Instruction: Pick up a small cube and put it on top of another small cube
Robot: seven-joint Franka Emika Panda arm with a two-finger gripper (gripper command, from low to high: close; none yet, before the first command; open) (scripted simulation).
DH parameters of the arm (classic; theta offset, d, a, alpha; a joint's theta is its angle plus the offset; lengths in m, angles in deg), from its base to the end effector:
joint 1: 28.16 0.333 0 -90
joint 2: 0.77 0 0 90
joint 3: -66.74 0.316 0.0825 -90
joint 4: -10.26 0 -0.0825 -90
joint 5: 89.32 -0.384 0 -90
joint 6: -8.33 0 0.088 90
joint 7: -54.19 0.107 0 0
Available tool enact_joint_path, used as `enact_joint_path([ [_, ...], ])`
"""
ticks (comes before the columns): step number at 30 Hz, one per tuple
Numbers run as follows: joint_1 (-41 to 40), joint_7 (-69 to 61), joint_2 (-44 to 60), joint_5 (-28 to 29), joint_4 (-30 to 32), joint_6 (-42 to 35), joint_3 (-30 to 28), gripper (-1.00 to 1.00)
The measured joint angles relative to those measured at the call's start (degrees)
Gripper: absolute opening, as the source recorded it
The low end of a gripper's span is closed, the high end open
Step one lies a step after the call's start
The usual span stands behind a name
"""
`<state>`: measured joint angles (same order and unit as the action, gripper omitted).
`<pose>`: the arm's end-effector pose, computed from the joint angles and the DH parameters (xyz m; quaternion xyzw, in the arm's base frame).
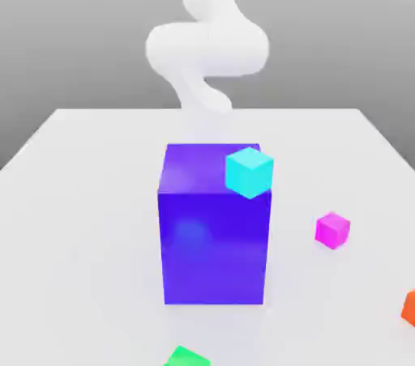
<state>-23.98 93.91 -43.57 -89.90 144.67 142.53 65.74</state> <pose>0.3688 0.0183 0.6733 -0.8841 0.2939 -0.3339 0.1430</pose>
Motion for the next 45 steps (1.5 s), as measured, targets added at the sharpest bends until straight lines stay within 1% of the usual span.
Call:
enact_joint_path([
  [12, 19.6, -29.5, 15.0, -2.8, 12.7, 11.7, -2.7, 0.00],
  [24, 36.5, -57.7, 29.6, -4.6, 25.3, 23.3, -1.2, 0.00],
  [29, 41.8, -68.0, 35.4, -3.5, 30.6, 28.2, 0.8, 0.00],
  [32, 43.8, -72.9, 38.8, -0.9, 33.7, 31.2, 2.7, 0.00],
  [40, 44.6, -74.1, 49.0, 1.3, 32.6, 39.4, 2.3, 0.00],
  [45, 45.7, -73.6, 55.6, 1.6, 31.6, 44.9, 1.2, 0.00],
])
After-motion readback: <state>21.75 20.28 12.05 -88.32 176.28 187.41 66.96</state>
